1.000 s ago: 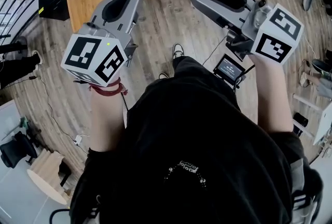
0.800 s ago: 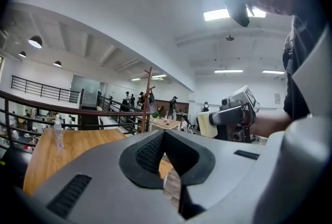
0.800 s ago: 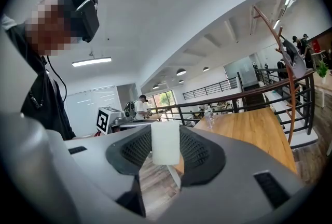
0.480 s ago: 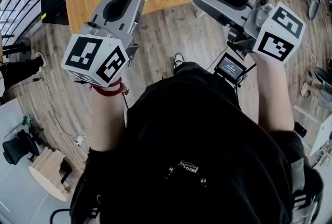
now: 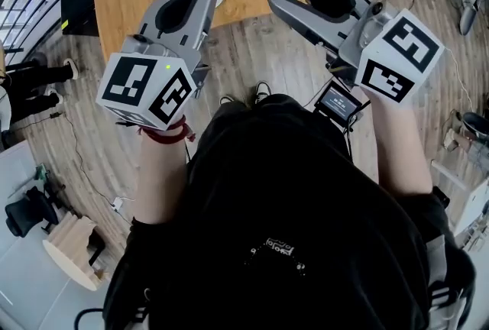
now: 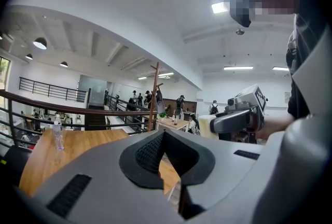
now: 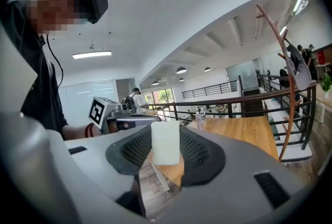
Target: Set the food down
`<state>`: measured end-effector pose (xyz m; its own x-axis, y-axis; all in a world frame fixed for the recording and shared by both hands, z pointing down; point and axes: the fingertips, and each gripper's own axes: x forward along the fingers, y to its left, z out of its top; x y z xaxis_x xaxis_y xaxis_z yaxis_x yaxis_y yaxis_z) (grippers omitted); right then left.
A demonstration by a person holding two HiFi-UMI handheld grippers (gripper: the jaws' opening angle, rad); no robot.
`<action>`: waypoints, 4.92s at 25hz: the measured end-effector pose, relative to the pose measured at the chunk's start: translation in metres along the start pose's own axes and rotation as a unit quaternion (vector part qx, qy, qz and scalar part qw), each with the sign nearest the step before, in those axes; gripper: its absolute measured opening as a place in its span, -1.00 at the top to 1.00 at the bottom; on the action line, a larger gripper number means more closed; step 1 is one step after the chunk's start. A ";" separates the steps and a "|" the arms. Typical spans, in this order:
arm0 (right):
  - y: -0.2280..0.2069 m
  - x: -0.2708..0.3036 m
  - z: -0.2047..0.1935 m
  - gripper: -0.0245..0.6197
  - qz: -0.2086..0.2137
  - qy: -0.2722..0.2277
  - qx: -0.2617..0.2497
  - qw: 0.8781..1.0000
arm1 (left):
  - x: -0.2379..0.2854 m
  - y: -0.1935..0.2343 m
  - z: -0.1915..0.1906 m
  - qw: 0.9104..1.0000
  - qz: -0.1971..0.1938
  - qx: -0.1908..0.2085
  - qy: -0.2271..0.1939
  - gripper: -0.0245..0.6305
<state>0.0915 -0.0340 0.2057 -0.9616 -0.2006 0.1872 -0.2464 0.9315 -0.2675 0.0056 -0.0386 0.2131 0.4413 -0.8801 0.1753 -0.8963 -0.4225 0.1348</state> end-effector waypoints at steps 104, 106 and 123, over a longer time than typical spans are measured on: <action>-0.124 0.337 -0.052 0.39 -0.157 0.133 0.054 0.977 | 0.084 0.315 -0.079 0.992 0.067 -0.076 0.074 0.91; -0.125 0.336 -0.058 0.39 -0.158 0.137 0.057 0.976 | 0.083 0.315 -0.084 0.992 0.069 -0.078 0.078 0.91; -0.144 0.333 -0.127 0.39 -0.171 0.192 0.083 0.963 | 0.084 0.307 -0.126 0.985 0.066 -0.110 0.111 0.91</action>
<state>-0.1782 -0.1969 0.4269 -0.7126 -0.3309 0.6186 -0.5878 0.7630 -0.2689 -0.2274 -0.2149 0.3919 0.3415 -0.8449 0.4118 -0.9262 -0.2280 0.3003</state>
